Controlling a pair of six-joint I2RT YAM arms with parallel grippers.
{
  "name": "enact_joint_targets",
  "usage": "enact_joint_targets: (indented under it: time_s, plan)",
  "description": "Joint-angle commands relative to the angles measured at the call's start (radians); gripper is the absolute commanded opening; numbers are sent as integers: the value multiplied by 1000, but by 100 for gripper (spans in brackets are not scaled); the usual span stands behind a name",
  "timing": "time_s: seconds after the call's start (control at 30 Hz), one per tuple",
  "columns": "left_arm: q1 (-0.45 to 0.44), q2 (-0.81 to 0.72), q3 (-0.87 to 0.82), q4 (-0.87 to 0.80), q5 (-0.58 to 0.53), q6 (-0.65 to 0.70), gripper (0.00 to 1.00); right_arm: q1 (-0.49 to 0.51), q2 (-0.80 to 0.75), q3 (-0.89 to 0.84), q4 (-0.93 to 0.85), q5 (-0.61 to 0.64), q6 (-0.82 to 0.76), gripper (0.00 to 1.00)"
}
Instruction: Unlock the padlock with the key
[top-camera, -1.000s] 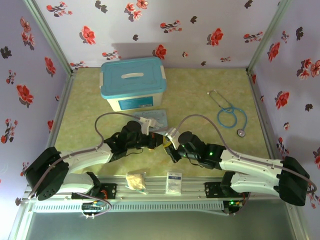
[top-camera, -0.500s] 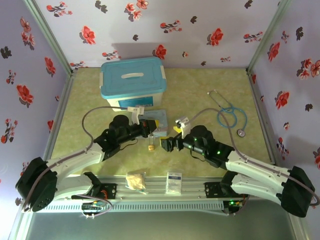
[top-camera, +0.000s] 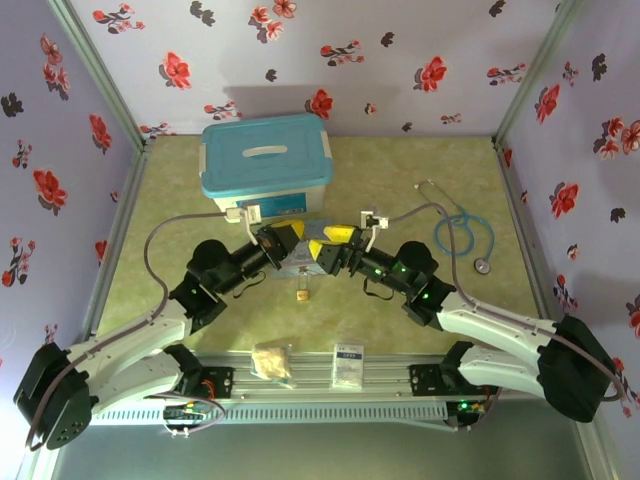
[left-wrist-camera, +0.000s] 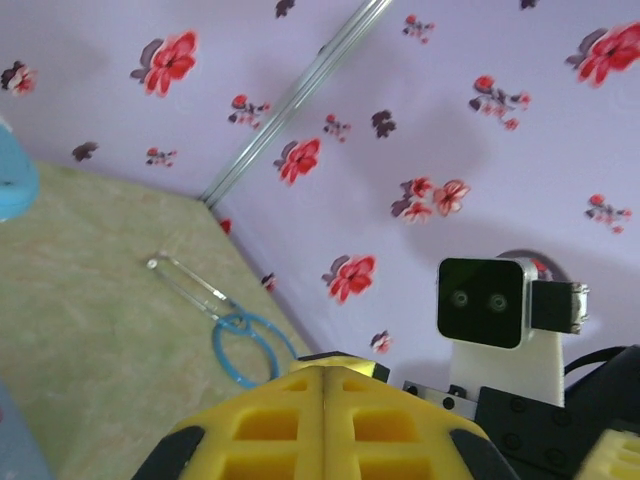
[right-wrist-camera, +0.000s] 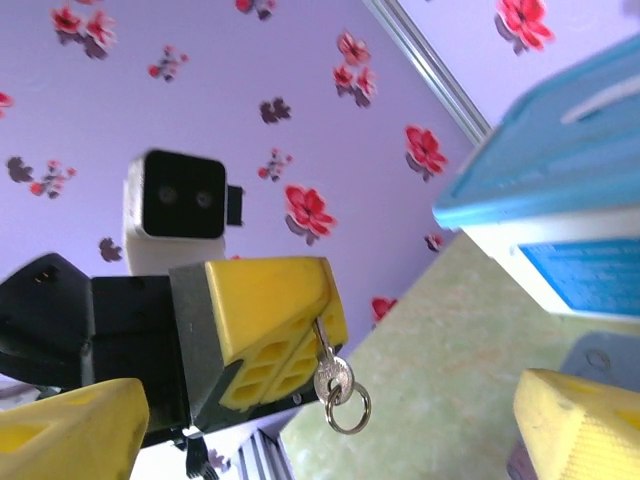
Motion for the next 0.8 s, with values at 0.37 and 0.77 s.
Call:
enact_joint_targets:
  time_s: [0.37,0.77]
  plan:
    - [9,10,-88,245,-40,-58,0,-20,182,4,357,-77,130,61]
    - [8,18,-89,272,-42,-43,0,-20,335,4,578,-116,245,43]
